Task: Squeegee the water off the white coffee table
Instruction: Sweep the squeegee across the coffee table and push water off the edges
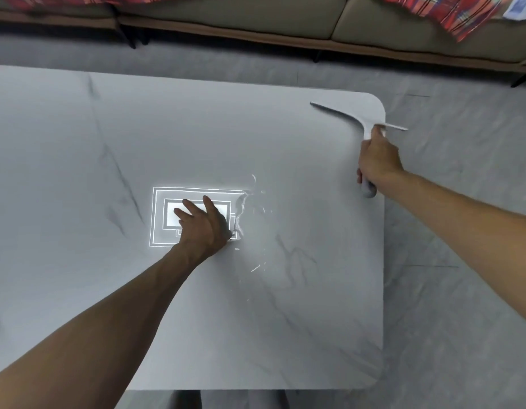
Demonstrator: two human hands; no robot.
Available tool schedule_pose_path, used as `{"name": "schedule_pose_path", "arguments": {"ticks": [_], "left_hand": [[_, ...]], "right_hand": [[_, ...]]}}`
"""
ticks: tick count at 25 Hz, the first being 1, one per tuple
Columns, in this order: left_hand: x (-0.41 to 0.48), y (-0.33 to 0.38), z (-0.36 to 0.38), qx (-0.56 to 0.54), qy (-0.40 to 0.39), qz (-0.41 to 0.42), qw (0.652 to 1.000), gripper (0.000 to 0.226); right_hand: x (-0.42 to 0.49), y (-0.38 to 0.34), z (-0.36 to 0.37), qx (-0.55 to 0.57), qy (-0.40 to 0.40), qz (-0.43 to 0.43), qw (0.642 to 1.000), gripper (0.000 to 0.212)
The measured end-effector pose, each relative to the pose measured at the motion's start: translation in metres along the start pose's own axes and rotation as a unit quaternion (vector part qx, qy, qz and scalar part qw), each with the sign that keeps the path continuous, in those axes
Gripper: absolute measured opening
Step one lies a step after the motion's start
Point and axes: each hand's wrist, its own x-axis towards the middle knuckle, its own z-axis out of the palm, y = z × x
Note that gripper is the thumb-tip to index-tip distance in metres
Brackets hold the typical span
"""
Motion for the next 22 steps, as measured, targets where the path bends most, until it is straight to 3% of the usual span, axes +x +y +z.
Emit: {"name": "schedule_pose_path", "arguments": {"ticks": [2,5,7,9,12,16,19,22], "left_hand": [[0.008,0.004,0.011,-0.072,0.034,-0.053,0.995,0.055],[0.009,0.000,0.019,-0.093,-0.024,0.002,0.995,0.043],[0.015,-0.008,0.018,-0.061,0.009,0.011,0.998,0.033],[0.011,-0.012,0.013,-0.067,-0.037,-0.007,0.997,0.045],[0.012,-0.030,0.029,-0.081,0.045,0.035,0.995,0.043],[-0.026,-0.052,0.046,-0.153,0.080,-0.004,0.985,0.052],[-0.077,-0.059,0.076,-0.154,0.072,-0.045,0.984,0.047],[-0.106,-0.059,0.110,-0.129,0.056,-0.023,0.990,0.058]], "right_hand": [[-0.040,0.017,0.023,-0.021,-0.023,0.022,0.999,0.047],[-0.116,0.041,0.040,-0.006,-0.111,0.068,0.991,0.051],[-0.145,0.042,0.039,0.004,-0.153,0.042,0.987,0.045],[-0.143,0.023,0.035,0.038,-0.123,-0.002,0.992,0.037],[-0.106,-0.029,0.044,0.062,-0.059,-0.039,0.996,0.038],[-0.088,-0.079,0.083,0.037,-0.084,-0.061,0.994,0.038],[-0.128,-0.058,0.117,-0.045,-0.106,-0.151,0.982,0.043],[-0.168,0.001,0.123,-0.113,-0.130,-0.202,0.964,0.046]]}}
